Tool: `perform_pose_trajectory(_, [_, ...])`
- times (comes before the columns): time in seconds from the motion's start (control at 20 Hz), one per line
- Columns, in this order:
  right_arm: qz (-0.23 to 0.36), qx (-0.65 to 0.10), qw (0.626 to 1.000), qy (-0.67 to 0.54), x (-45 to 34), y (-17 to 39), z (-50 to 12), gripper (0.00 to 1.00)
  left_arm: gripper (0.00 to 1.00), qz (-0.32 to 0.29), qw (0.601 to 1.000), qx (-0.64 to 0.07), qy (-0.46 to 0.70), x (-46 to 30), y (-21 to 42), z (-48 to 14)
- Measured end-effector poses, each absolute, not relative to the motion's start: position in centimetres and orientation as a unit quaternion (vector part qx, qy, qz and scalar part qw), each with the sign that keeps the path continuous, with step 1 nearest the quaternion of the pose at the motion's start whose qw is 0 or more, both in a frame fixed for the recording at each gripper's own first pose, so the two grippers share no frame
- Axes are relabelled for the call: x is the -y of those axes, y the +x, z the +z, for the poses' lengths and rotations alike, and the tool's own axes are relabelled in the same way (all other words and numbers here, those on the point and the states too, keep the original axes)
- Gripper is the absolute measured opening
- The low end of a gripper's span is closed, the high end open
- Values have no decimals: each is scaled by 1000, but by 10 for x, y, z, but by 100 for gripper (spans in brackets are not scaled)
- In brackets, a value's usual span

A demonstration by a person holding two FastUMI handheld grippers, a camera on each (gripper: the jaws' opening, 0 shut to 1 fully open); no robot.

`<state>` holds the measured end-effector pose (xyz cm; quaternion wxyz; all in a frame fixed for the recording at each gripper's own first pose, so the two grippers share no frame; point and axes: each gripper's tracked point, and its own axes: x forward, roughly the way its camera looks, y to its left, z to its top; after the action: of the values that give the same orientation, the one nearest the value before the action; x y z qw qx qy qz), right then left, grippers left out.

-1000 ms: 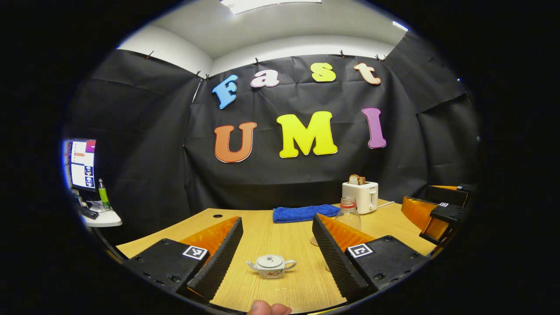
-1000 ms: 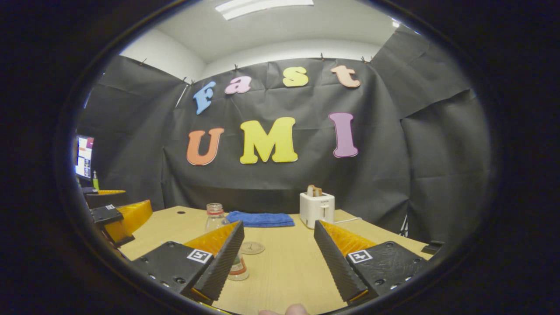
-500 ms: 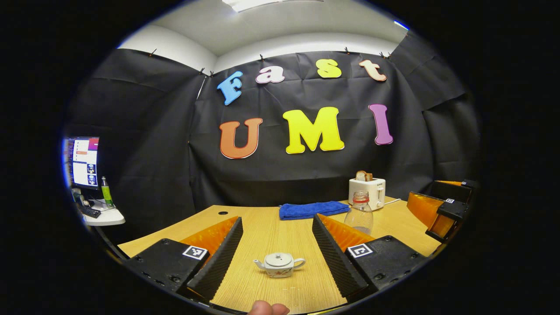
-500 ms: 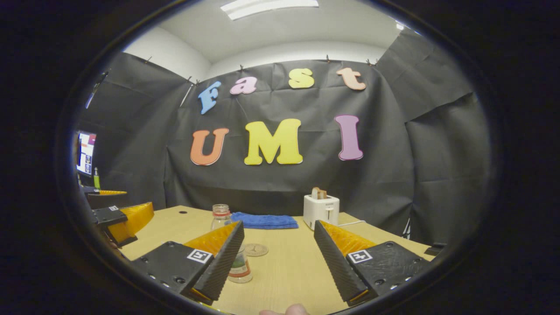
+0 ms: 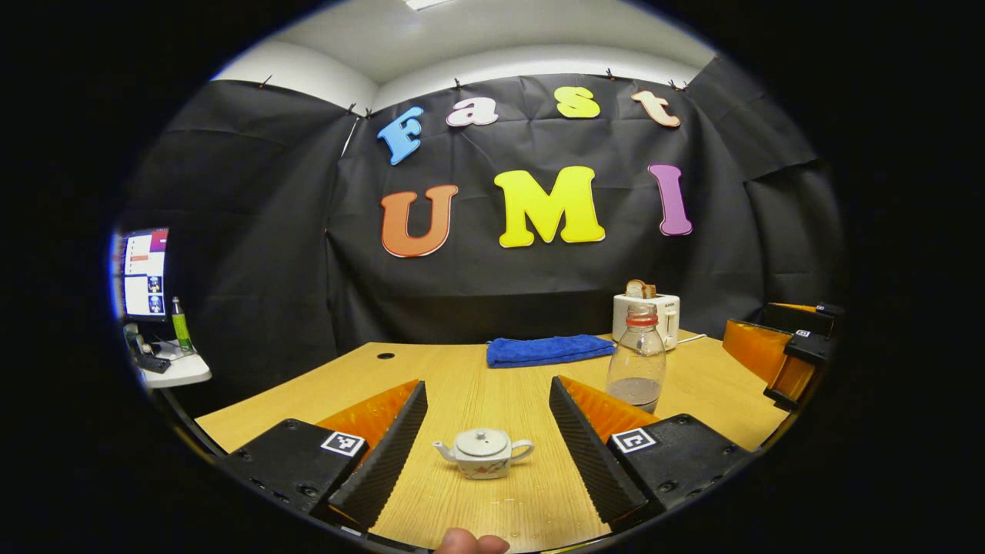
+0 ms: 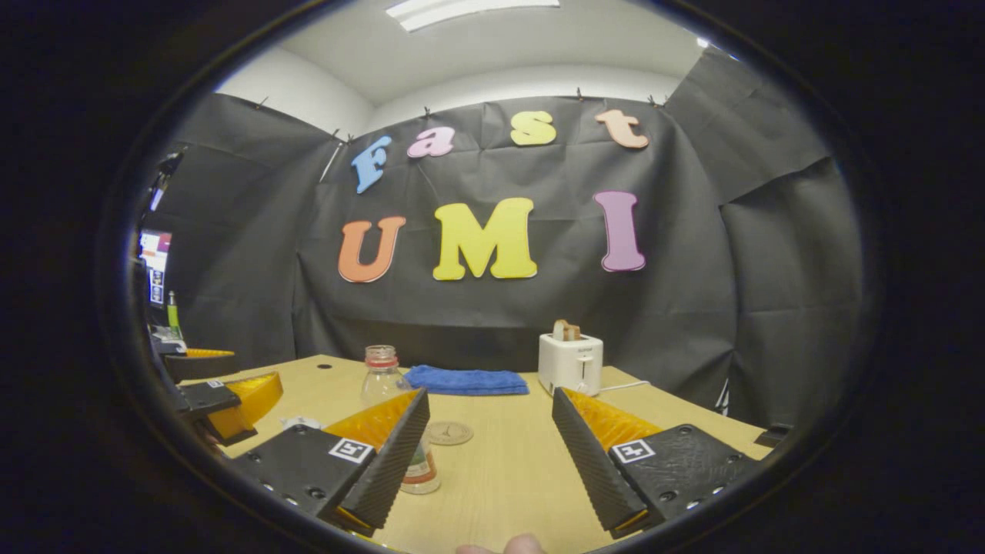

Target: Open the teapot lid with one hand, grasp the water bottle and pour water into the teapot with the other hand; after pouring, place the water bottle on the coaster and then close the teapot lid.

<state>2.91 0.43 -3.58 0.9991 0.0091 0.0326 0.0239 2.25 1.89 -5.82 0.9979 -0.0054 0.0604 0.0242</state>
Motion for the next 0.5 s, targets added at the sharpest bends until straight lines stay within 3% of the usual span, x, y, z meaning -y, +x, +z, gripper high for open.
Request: perform_pose_trajectory(0.5, [30,-65,997,9,11,41,-64,96,97,28,991,-132,9,-27,54,-106])
